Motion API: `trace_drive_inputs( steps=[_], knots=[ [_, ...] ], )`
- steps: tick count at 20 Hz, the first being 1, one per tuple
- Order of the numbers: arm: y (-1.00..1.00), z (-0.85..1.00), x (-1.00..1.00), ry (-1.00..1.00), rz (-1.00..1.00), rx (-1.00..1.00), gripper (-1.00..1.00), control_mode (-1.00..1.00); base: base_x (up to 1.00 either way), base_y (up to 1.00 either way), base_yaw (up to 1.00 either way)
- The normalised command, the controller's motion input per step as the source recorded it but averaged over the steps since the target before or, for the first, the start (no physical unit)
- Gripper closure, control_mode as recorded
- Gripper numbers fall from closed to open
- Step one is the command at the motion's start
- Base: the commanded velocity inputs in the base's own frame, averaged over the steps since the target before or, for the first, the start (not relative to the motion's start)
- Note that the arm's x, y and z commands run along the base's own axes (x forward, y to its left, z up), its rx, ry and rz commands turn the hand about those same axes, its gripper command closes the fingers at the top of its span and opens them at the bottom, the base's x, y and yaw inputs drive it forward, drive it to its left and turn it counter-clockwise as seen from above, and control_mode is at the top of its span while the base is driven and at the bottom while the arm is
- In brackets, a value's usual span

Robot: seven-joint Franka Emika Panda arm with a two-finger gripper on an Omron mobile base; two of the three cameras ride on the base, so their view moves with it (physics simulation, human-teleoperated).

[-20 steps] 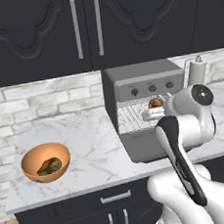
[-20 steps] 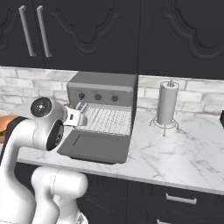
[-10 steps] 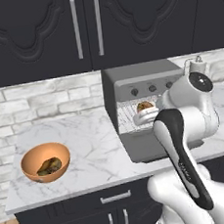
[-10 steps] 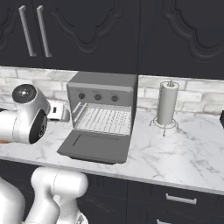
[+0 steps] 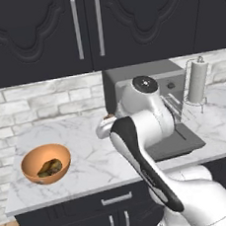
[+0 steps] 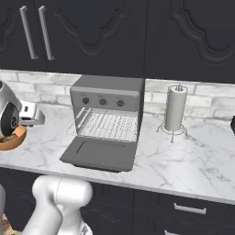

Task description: Pick up the heated bread from the toaster oven and place it in the bowl. Then move the bread bowl to the dining counter.

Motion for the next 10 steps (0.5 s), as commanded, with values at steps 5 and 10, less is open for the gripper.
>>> trace_drive_inputs(
  steps=[5, 10],
  knots=[
    [1.0, -0.34, 0.26, 0.15, 0.08, -0.06, 1.0, -1.0, 0.0, 0.0, 0.0],
    [1.0, -0.46, 0.36, 0.15, 0.11, -0.03, 1.0, -1.0, 0.0, 0.0, 0.0]
  ],
)
